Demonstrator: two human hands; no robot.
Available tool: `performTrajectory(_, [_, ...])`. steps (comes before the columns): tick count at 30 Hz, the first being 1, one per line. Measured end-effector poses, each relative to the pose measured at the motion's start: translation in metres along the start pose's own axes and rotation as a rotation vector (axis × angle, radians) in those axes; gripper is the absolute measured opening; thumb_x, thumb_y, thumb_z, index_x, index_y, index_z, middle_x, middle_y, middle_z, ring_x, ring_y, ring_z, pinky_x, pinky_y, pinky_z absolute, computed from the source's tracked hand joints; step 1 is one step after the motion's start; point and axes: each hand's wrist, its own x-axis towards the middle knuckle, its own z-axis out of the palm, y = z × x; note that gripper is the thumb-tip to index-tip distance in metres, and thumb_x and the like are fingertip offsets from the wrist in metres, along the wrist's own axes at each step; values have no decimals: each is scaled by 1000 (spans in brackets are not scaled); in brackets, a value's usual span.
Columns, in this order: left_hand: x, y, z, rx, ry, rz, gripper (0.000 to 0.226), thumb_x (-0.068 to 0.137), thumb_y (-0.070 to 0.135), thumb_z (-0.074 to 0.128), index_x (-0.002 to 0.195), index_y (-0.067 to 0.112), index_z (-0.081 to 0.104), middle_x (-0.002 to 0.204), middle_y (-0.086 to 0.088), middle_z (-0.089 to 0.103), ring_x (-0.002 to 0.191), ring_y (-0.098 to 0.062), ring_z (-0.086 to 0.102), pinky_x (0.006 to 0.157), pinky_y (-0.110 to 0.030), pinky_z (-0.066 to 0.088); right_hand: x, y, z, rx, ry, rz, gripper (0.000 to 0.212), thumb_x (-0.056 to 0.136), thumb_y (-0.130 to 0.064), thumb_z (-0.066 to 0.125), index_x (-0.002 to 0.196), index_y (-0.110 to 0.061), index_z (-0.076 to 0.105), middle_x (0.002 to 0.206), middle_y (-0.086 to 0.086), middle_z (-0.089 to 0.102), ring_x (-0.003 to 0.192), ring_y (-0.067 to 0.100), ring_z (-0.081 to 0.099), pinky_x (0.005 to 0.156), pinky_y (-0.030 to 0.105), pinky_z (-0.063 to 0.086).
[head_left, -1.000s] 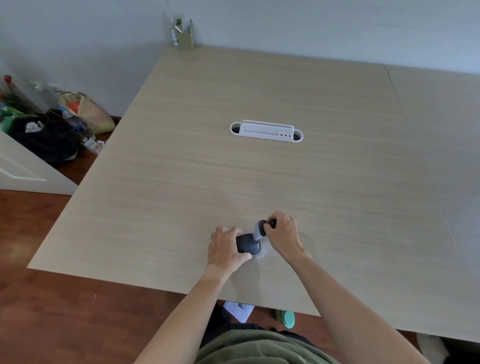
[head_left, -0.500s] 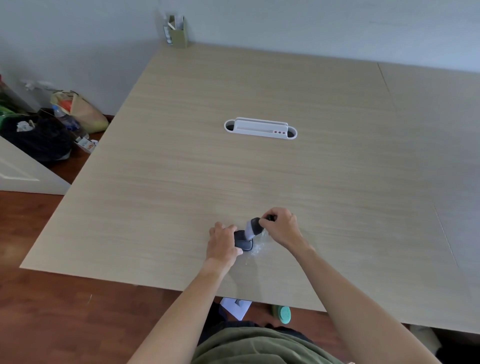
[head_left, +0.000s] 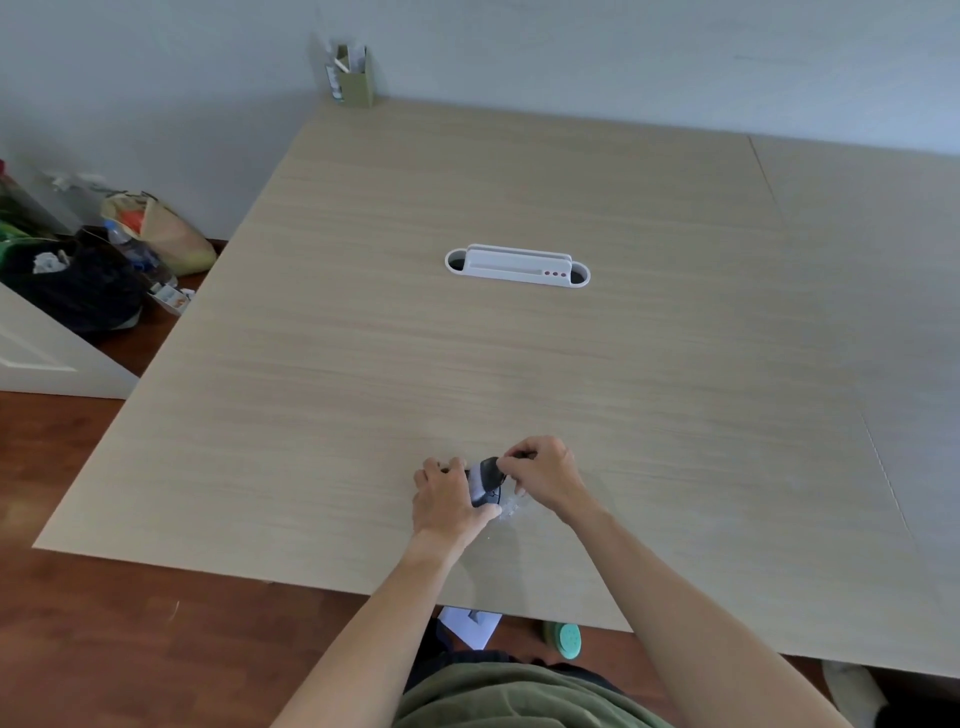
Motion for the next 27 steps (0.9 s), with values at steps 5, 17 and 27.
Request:
performTrajectory(5, [2,-2,1,-4,14,7,64,73,40,75,126,15,49,125,-9,43,118,-28,40,91,-38,48,3,13,3,-171,142,-78,10,79,-5,58,78,-4,67,75,6,66,67,24,59,57,33,48])
performTrajectory(17, [3,-1,0,76,43,0,71,67,39,78,124,12,45,124,-9,43,114,-27,43,90,-32,47,3,10,16,-142,104,-88,8,80,-8,60,78,-3,67,76,8,68,70,23,59,59,30,47])
performTrajectory(27, [1,-7,-3,41,47,36,69,67,30,78,124,11,45,125,-3,50,116,-25,48,91,-31,46,9,-4,22,-69,109,-59,8,81,-9,60,79,-5,67,78,6,67,70,21,59,56,24,44])
